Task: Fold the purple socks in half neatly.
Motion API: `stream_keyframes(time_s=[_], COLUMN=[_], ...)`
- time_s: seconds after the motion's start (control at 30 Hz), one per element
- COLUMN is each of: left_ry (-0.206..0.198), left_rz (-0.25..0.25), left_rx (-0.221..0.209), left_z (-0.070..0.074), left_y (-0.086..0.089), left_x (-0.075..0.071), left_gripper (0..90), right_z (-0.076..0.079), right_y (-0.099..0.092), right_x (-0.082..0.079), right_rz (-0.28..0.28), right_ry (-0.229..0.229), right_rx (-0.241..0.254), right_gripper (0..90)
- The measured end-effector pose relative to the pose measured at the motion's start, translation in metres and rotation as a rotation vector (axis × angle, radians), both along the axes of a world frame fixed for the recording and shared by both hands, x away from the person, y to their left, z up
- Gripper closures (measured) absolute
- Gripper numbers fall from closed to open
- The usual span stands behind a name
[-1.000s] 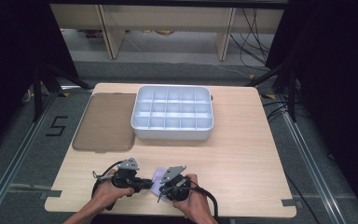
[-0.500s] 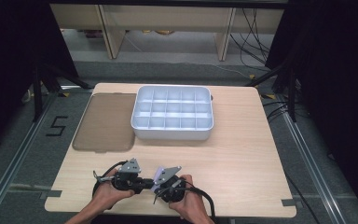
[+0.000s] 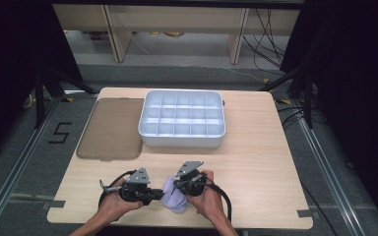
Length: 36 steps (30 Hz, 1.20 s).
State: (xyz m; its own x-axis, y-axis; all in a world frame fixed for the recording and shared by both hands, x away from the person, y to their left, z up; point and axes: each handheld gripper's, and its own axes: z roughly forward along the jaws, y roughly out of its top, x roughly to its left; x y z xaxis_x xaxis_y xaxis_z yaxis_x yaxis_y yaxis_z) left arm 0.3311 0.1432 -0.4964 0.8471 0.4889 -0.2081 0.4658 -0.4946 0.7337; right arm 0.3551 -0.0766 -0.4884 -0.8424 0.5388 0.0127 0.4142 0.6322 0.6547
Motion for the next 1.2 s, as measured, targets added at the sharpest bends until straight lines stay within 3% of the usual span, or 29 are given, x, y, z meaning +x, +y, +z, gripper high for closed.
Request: stream_keyframes(time_s=[0.1,0.17,0.3,0.4,0.43,0.47,0.5,0.53,0.57,0.6,0.67,0.7,0.73,0.8,0.83,0.87,0.9,0.97,1.0,1.07,1.17,1.2], left_ry=[0.002,-0.014,-0.018,-0.021,-0.018,-0.021,-0.030,-0.012,-0.028,-0.031,-0.043,-0.033,-0.054,-0.046,-0.061,-0.055,-0.070,-0.070,-0.075,-0.071,-0.084,-0.082], left_rz=[0.006,-0.007,-0.005,0.001,0.001,0.000,-0.009,0.011,-0.005,-0.003,-0.017,-0.004,-0.029,-0.018,-0.029,-0.024,-0.048,-0.051,-0.059,-0.063,-0.105,-0.109], left_rx=[0.008,0.012,0.001,0.007,-0.007,-0.011,0.006,-0.010,-0.004,-0.001,-0.005,-0.014,-0.019,-0.031,-0.022,-0.041,-0.040,-0.043,-0.049,-0.059,-0.029,-0.048], left_z=[0.000,0.000,0.001,0.002,0.002,0.002,0.003,0.003,0.005,0.005,0.007,0.008,0.010,0.011,0.012,0.013,0.015,0.016,0.016,0.016,0.016,0.014], left_y=[-0.001,0.000,0.001,0.002,0.001,0.001,0.002,0.000,0.001,0.000,-0.001,-0.002,-0.003,-0.005,-0.006,-0.008,-0.013,-0.015,-0.018,-0.025,-0.033,-0.037], left_x=[-0.001,0.001,0.000,-0.001,-0.001,-0.002,-0.001,-0.003,-0.003,-0.004,-0.005,-0.006,-0.007,-0.010,-0.010,-0.012,-0.014,-0.015,-0.016,-0.019,-0.019,-0.020], left_gripper=[83.7,83.7,83.6,83.6,83.6,83.6,83.6,83.6,83.6,83.6,83.6,83.6,83.6,83.7,83.7,83.8,83.8,83.9,84.0,84.0,83.9,84.0], right_z=[-0.007,-0.007,0.000,0.010,0.011,0.013,0.012,0.012,0.013,0.011,0.008,0.005,0.001,-0.002,-0.003,-0.007,-0.005,-0.005,-0.006,-0.006,-0.008,-0.008], right_y=[-0.003,-0.004,-0.008,-0.016,-0.018,-0.022,-0.024,-0.026,-0.028,-0.030,-0.032,-0.032,-0.030,-0.030,-0.029,-0.028,-0.027,-0.027,-0.028,-0.028,-0.028,-0.028], right_x=[0.006,0.007,0.005,-0.005,-0.011,-0.016,-0.020,-0.026,-0.029,-0.033,-0.036,-0.038,-0.038,-0.037,-0.037,-0.033,-0.035,-0.036,-0.034,-0.034,-0.033,-0.032], right_rz=[-0.018,-0.023,-0.018,-0.006,-0.023,-0.006,0.010,-0.007,0.010,-0.012,0.025,0.015,0.007,0.004,-0.007,0.006,-0.021,-0.036,-0.006,-0.009,0.004,0.008], right_ry=[0.026,0.040,-0.006,-0.007,-0.009,0.004,0.004,0.012,0.028,0.025,0.039,0.054,0.068,0.073,0.080,0.088,0.107,0.109,0.089,0.088,0.089,0.085], right_rx=[-0.018,0.001,0.019,0.028,0.038,0.028,0.034,0.032,0.025,0.027,0.020,0.009,-0.017,-0.023,-0.030,-0.024,-0.029,-0.037,-0.025,-0.025,-0.009,-0.005], right_gripper=[89.4,89.3,88.7,88.2,88.1,87.9,87.9,87.9,87.9,87.9,87.9,87.9,87.9,87.9,87.9,88.0,88.0,88.0,88.0,88.0,88.0,88.0])
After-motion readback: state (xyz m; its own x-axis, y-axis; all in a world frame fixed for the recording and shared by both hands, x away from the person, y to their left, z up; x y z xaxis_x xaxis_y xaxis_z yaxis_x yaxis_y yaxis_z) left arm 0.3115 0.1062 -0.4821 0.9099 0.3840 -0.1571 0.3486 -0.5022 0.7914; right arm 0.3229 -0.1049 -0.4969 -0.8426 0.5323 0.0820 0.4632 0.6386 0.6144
